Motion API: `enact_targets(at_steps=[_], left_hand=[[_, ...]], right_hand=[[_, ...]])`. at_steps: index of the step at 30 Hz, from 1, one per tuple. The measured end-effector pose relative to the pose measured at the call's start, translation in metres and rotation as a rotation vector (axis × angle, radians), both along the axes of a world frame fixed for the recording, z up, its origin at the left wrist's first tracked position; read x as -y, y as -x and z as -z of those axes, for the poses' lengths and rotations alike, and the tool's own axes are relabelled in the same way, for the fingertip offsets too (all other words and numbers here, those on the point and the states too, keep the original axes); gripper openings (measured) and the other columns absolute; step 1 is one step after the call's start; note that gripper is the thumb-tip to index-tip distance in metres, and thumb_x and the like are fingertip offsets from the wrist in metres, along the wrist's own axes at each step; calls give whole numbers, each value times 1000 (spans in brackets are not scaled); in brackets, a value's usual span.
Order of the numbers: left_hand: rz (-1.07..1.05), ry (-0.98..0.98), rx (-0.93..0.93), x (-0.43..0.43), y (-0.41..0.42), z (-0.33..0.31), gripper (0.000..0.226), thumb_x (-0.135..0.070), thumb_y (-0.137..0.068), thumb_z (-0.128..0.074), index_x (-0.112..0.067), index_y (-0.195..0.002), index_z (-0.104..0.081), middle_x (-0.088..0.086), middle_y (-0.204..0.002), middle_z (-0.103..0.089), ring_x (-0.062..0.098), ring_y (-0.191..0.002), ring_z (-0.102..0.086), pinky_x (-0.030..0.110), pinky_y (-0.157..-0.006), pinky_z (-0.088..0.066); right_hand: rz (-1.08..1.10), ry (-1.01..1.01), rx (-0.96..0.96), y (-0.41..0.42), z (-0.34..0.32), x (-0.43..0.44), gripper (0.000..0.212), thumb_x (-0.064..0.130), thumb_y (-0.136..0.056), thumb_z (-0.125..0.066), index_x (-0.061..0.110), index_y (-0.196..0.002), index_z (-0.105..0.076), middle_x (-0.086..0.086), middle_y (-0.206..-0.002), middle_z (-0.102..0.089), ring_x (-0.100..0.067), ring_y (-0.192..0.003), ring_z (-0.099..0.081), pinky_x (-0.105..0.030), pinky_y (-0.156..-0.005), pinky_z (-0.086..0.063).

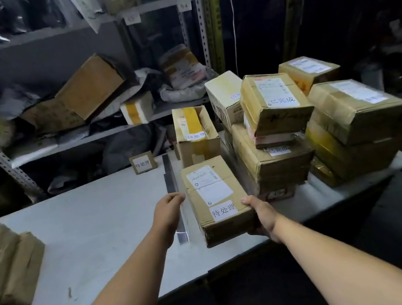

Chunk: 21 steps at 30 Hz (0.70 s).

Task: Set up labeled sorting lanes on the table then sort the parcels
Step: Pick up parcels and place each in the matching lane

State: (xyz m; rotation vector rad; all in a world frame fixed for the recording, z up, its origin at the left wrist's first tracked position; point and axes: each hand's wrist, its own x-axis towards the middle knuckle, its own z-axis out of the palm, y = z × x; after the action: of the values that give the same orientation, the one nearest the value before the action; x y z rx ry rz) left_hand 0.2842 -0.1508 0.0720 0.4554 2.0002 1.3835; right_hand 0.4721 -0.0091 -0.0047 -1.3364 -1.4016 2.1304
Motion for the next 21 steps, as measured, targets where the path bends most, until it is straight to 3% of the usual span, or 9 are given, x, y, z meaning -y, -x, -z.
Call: enact_targets(at_steps=[5, 10, 12, 14, 17, 21], left_hand=[[-47, -76, -33, -14, -7, 11, 15, -13, -100, -51, -10, -106, -65, 3, -99, -64, 16, -92, -59, 27, -72, -47], [-102, -100, 42, -16, -7, 36, 16, -11, -100, -49, -8, -106, -64, 4, -100, -66, 19, -92, -61, 37, -78, -51], [-118, -107, 67, -14, -7, 43, 16, -10, -101, -49, -8, -105, -64, 4, -100, -66, 19, -91, -62, 34, -76, -50], [-142, -118, 90, -13, -5, 49, 16, -10, -100, -50, -8, -105, -64, 5, -100, -67, 21, -91, -64, 34, -75, -51], [-148, -98, 119, -10, -2, 55, 15, -9, -98, -51, -12, -99, -66, 5, -99, -67, 21, -80, -60, 31, -71, -50], [-129, -104, 169, -9, -3, 57, 17, -5, -93, -53, -14, -90, -67, 5, -92, -66, 17, -63, -46, 27, -57, -38]], right_hand=[[24, 22, 68, 5, 15, 3, 38, 46, -91, -65, 14, -113, -70, -13, -104, -74, -26, -95, -68, -36, -72, -56], [38, 17, 122, 15, 32, 7, 29, 43, -92, -65, 16, -104, -69, -13, -104, -71, -25, -91, -65, -37, -74, -54], [36, 17, 146, 21, 39, 7, 30, 43, -93, -65, 16, -104, -69, -14, -107, -72, -25, -92, -65, -37, -73, -55], [38, 26, 162, 27, 47, 7, 33, 47, -92, -64, 18, -106, -69, -13, -109, -72, -26, -97, -66, -39, -79, -56], [44, 62, 182, 32, 61, 8, 39, 53, -89, -65, 21, -110, -67, -10, -110, -72, -28, -104, -65, -47, -100, -53], [27, 46, 175, 40, 64, 12, 34, 51, -91, -63, 23, -110, -69, -5, -110, -72, -24, -106, -63, -44, -102, -51]])
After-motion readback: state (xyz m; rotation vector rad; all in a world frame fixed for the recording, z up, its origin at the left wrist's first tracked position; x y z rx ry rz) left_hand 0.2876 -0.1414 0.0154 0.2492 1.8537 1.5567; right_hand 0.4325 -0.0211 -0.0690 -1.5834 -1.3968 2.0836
